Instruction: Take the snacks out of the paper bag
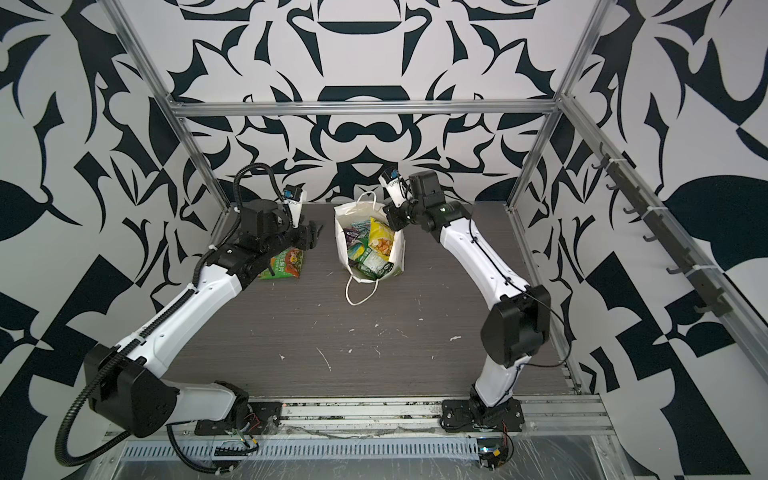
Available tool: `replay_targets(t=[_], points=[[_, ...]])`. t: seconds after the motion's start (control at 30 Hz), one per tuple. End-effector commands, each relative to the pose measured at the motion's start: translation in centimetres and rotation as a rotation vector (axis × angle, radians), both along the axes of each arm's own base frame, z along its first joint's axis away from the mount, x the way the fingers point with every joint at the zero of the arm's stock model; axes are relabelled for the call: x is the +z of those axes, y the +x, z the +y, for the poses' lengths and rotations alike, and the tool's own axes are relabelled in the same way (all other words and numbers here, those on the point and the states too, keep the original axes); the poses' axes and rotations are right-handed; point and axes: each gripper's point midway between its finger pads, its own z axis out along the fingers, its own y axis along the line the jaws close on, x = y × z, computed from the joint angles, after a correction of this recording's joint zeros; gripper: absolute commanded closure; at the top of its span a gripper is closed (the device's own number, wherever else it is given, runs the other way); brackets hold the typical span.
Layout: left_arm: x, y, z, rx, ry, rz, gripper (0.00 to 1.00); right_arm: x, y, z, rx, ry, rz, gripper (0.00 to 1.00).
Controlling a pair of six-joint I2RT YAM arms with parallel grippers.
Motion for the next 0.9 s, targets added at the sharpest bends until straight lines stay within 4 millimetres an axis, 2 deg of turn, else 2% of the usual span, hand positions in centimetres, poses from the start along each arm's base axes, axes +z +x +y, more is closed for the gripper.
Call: replay_targets(t=[0.0, 0.2, 0.43, 0.67, 0.87], points=[[1.2, -2.4, -2.1, -0.111, 0.026, -0.051, 0.34, 4.7, -1.1, 0.4, 0.019, 0.066, -0.213, 1.00], [-0.1, -6.0, -6.8, -0.287, 0.067, -0.022, 0.39, 2.6, -2.1, -0.2, -0.018, 0.051, -0.187, 1.00], [-3.6, -6.9, -11.4, -0.327, 0.004, 0.154, 0.45, 2.8, -1.9, -0.3, -0.083, 0.058, -0.173, 1.00], [-4.6, -5.5, -13.3, -0.241, -0.086, 0.275, 0.45, 3.1, -2.3, -0.2, -0.105, 0.079, -0.203, 1.00], [-5.8, -3.9, -13.7, -0.162, -0.068, 0.338, 0.44, 4.1, -2.9, -0.4, -0.114, 0.092, -0.245, 1.00]])
